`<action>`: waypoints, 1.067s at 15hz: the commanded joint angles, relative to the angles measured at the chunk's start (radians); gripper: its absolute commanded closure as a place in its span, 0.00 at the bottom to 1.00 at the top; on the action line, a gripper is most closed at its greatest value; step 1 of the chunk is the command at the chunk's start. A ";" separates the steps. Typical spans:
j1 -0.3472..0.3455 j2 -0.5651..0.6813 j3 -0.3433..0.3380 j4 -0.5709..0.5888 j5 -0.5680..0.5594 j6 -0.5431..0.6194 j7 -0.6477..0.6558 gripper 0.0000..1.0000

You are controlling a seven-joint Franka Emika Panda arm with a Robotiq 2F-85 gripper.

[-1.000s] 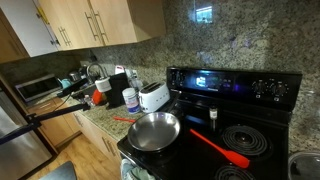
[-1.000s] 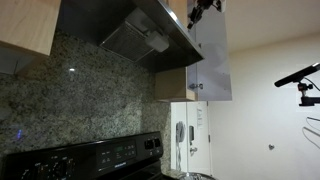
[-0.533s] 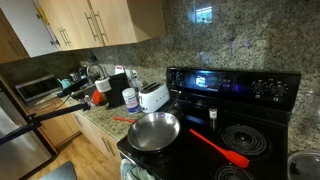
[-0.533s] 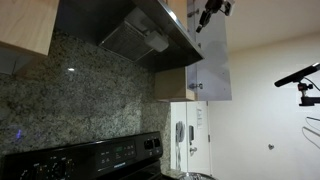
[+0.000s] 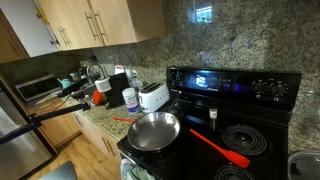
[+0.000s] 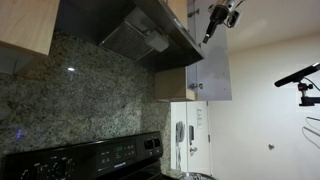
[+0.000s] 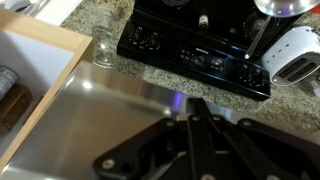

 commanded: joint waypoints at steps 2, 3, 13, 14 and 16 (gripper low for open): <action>-0.040 -0.160 -0.025 -0.290 0.058 0.054 -0.029 0.98; -0.051 -0.183 -0.033 -0.338 0.070 0.064 -0.028 0.98; -0.049 -0.431 -0.193 -0.840 0.138 0.193 -0.180 0.98; -0.034 -0.332 -0.215 -0.693 0.124 0.128 -0.148 0.98; -0.016 -0.376 -0.239 -0.771 0.121 0.151 -0.165 0.98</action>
